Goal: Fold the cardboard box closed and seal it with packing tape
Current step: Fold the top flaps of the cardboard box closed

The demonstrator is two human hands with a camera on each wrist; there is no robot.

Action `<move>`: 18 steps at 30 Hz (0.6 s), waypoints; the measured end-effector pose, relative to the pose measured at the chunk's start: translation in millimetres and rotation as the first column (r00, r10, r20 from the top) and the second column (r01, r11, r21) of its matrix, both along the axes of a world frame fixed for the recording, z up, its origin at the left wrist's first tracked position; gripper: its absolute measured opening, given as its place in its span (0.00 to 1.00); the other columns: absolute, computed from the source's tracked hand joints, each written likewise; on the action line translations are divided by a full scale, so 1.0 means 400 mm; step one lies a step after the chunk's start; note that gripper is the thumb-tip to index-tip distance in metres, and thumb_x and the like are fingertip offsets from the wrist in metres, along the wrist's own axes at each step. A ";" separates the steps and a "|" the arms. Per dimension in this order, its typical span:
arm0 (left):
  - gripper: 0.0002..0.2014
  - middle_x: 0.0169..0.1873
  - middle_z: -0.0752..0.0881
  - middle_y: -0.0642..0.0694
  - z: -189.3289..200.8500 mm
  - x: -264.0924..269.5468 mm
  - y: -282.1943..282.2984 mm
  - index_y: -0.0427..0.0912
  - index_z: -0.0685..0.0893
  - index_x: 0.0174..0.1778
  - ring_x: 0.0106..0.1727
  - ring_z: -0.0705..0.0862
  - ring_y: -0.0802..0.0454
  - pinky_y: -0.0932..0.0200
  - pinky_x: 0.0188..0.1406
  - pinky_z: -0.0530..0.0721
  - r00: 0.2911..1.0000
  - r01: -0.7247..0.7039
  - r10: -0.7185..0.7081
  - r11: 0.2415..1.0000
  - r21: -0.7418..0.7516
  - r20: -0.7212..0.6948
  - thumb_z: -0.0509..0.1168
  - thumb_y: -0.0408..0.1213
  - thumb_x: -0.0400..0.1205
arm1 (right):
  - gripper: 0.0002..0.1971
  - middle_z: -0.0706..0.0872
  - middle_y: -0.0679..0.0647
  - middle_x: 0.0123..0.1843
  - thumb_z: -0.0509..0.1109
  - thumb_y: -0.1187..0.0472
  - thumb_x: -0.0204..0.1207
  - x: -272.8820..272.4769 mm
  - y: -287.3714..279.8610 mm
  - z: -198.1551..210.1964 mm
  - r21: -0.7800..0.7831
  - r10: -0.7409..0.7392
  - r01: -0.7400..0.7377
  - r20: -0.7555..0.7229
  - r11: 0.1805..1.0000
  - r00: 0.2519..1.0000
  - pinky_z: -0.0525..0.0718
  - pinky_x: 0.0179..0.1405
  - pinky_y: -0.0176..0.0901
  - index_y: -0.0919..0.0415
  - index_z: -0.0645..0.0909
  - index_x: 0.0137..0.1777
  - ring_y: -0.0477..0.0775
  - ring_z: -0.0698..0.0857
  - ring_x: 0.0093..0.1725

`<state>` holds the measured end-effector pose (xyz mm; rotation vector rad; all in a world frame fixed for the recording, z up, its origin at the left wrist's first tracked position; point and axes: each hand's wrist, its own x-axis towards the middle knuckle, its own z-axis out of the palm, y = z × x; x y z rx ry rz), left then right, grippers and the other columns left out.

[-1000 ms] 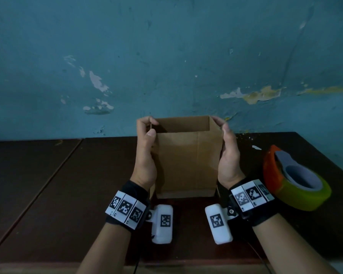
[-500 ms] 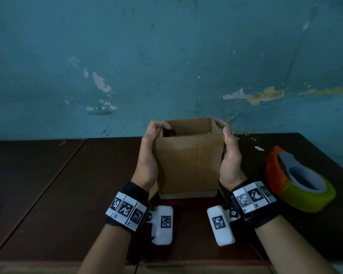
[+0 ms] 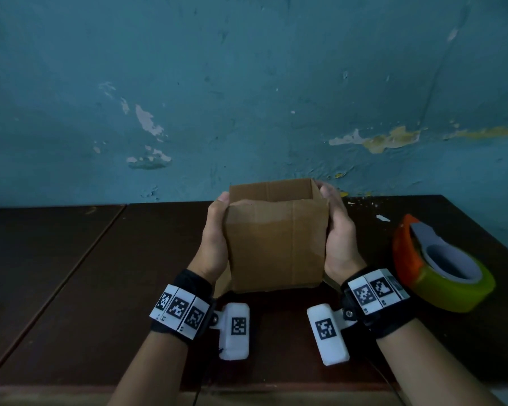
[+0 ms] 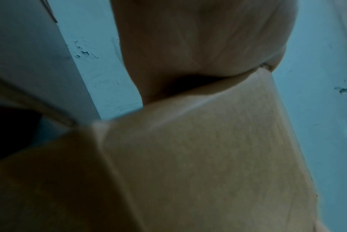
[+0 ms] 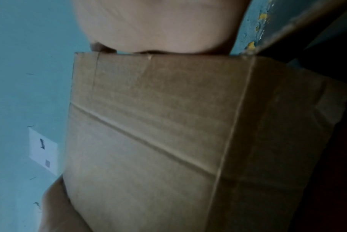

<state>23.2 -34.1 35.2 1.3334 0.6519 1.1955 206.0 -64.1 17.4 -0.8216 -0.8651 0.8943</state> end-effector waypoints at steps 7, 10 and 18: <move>0.32 0.42 0.95 0.46 -0.021 0.001 0.013 0.37 0.89 0.51 0.47 0.93 0.54 0.66 0.44 0.87 0.999 0.027 -0.025 0.998 0.062 -0.026 0.44 0.56 0.90 | 0.19 0.89 0.55 0.59 0.66 0.50 0.77 0.005 0.003 -0.016 -0.032 -0.008 0.009 0.030 0.999 1.000 0.85 0.62 0.54 0.56 0.80 0.66 0.53 0.89 0.58; 0.34 0.44 0.95 0.44 -0.030 -0.003 0.022 0.38 0.91 0.50 0.48 0.93 0.52 0.66 0.46 0.86 0.998 0.042 -0.037 0.996 0.083 -0.051 0.42 0.54 0.87 | 0.22 0.89 0.56 0.60 0.66 0.52 0.77 0.005 0.006 -0.020 -0.022 -0.021 0.022 0.043 1.000 0.999 0.87 0.60 0.50 0.59 0.78 0.69 0.52 0.89 0.58; 0.29 0.42 0.95 0.47 -0.035 -0.001 0.013 0.36 0.86 0.58 0.45 0.92 0.56 0.65 0.40 0.87 0.998 0.049 -0.049 0.999 0.012 -0.040 0.38 0.43 0.93 | 0.26 0.88 0.62 0.61 0.67 0.62 0.74 0.005 0.010 -0.035 -0.017 0.010 -0.010 0.027 1.000 1.000 0.88 0.55 0.52 0.66 0.72 0.73 0.57 0.88 0.56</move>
